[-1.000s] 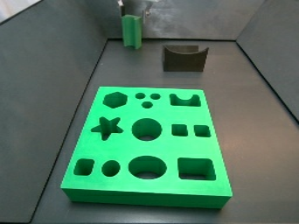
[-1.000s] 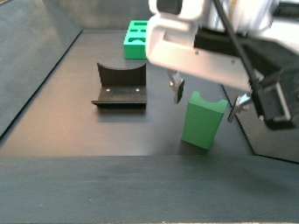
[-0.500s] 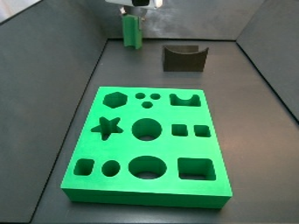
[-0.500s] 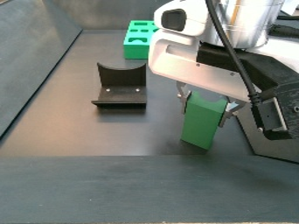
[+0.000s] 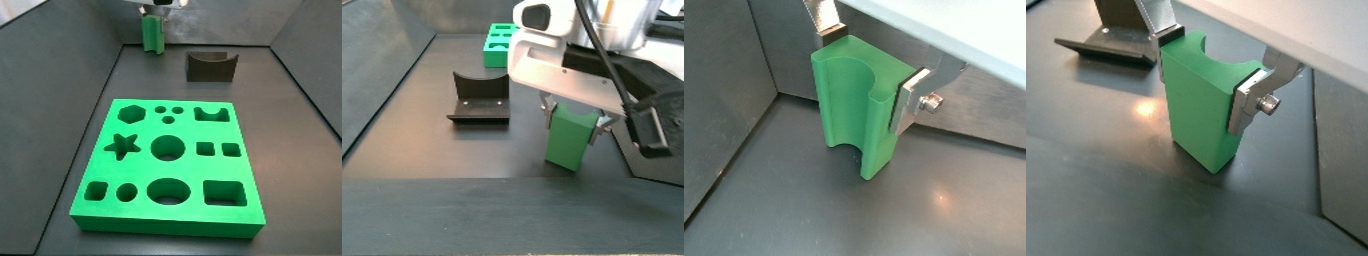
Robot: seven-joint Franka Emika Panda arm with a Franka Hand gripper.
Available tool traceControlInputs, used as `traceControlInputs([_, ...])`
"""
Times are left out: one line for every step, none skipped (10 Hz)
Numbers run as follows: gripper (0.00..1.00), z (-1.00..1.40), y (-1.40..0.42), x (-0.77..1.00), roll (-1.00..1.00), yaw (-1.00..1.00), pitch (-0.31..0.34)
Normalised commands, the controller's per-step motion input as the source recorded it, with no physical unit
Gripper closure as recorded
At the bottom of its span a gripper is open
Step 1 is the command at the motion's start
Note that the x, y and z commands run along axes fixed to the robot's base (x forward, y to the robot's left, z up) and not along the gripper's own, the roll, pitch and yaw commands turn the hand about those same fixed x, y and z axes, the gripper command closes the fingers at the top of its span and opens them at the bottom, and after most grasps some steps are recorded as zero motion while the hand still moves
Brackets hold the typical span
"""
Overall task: Pick up the arch object. Move up. Rotate the arch object. Move to above the board. Insert the arch object.
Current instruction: Pick up the arch object, then move up, then rotate the arch object.
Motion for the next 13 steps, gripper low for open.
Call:
traceControlInputs([1.0,0.0,0.0,0.0,0.0,0.0,0.0])
traceControlInputs([1.0,0.0,0.0,0.0,0.0,0.0,0.0])
traceControlInputs([1.0,0.0,0.0,0.0,0.0,0.0,0.0])
traceControlInputs([1.0,0.0,0.0,0.0,0.0,0.0,0.0])
traceControlInputs([1.0,0.0,0.0,0.0,0.0,0.0,0.0])
traceControlInputs([1.0,0.83,0.0,0.0,0.0,0.0,0.0])
traceControlInputs([1.0,0.85,-0.04,-0.04,-0.01,-0.01,0.001])
traceControlInputs([1.0,0.77,-0.04,-0.07,0.0,-0.01,0.014])
traceControlInputs([1.0,0.6,-0.02,-0.05,0.03,-0.01,0.028])
traceControlInputs([1.0,0.46,-0.01,-0.04,0.04,-0.01,0.052])
traceControlInputs([1.0,0.31,-0.01,-0.03,0.06,-0.01,0.072])
traceControlInputs([1.0,0.69,-1.0,-0.01,0.0,0.0,0.0])
traceControlInputs([1.0,0.64,-1.0,-0.01,0.02,0.02,-0.005])
